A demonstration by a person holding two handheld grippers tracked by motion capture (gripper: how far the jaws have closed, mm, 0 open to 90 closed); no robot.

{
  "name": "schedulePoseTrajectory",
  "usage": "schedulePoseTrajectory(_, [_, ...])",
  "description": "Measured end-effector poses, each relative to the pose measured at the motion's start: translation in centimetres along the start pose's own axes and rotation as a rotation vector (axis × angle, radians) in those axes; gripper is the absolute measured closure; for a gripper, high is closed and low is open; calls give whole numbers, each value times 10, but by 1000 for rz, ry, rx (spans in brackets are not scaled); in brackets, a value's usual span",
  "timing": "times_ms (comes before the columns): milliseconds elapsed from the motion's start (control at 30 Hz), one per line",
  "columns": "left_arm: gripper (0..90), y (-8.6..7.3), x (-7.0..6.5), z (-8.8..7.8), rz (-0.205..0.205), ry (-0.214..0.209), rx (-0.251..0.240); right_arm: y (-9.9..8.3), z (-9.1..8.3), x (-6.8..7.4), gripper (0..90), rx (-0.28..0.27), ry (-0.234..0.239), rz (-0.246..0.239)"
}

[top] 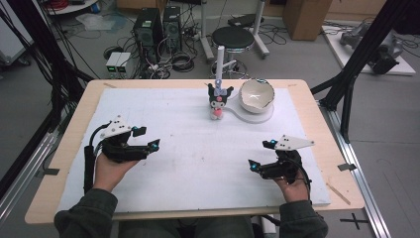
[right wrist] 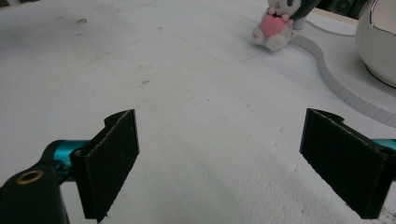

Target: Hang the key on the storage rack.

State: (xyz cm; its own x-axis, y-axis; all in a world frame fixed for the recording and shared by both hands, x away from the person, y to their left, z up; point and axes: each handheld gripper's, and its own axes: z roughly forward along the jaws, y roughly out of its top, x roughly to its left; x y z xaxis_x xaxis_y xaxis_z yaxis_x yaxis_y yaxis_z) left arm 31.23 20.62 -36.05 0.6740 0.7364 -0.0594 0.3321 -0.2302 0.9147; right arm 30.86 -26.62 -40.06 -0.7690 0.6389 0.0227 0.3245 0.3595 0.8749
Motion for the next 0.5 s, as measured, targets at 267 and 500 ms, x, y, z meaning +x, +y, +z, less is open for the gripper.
schedulePoseTrajectory(267, [304, -10, -6, 0, 28, 8, 28, 0, 0, 0, 107, -2, 1, 3])
schedulePoseTrajectory(500, [301, -20, -8, -4, 18, 5, 22, 0, -1, -1, 107, -1, -13, 5])
